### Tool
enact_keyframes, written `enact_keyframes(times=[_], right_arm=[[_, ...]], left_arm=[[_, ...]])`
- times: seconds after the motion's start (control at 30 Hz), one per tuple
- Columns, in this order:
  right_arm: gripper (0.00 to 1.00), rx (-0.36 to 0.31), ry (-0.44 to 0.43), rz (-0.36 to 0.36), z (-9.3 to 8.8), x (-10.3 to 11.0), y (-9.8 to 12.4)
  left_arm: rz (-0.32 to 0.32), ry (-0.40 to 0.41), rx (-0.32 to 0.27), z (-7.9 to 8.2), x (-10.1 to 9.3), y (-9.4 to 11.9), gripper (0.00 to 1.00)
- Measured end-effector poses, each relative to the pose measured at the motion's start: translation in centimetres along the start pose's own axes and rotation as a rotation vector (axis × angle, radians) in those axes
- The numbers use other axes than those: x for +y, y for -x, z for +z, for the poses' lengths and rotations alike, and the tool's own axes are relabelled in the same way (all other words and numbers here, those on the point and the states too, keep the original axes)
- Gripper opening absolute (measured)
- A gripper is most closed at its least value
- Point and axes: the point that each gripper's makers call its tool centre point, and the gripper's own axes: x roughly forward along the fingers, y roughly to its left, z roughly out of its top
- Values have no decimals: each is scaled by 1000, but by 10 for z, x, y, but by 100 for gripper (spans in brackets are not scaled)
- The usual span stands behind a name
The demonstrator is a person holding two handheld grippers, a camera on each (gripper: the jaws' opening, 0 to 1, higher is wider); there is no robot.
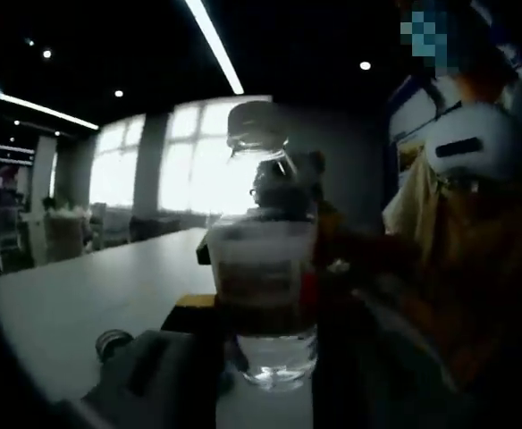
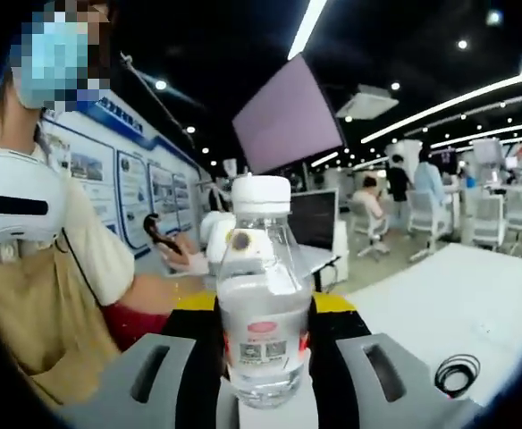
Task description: Arrange the tabletop items into an orderly group along one side of the table until the central work area is clear of visible clutter.
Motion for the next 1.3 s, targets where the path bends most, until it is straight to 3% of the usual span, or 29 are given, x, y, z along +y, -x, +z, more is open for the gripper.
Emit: enact_keyframes(times=[0.3,0.43,0.5,0.63,0.73,0.8,0.93,1.0,1.07,1.1,1.13,1.17,1.2,1.23,1.3], right_arm=[[35,-9,16,-43,3,-11,0],[35,1,28,-81,0,-17,0],[35,2,25,-106,-2,-21,0],[35,-20,34,-251,-1,-46,4],[35,-20,19,-275,-4,-52,4],[35,-3,33,-309,-8,-57,4],[35,7,30,-348,-16,-62,5],[35,13,43,-366,-19,-64,5],[35,17,40,-390,-21,-67,5],[35,18,40,-391,-21,-67,5],[36,14,31,-401,-21,-68,6],[36,12,31,-402,-21,-69,5],[36,11,32,-405,-21,-69,5],[36,4,37,-425,-21,-70,5],[36,4,59,-444,-20,-71,3]], left_arm=[[104,28,-40,4,12,4,38],[161,13,-26,0,16,6,39],[212,18,-30,-1,23,8,39],[378,63,-69,-2,45,15,41],[439,83,-99,-1,52,17,43],[484,55,-78,-2,57,19,48],[507,54,-60,-4,54,12,61],[568,25,0,-13,58,13,65],[625,17,50,-20,62,13,65],[628,13,57,-21,61,12,64],[691,47,50,-22,64,14,63],[691,43,57,-23,62,11,64],[731,49,70,-26,64,12,65],[764,43,97,-29,65,13,65],[799,16,89,-26,65,10,63]])
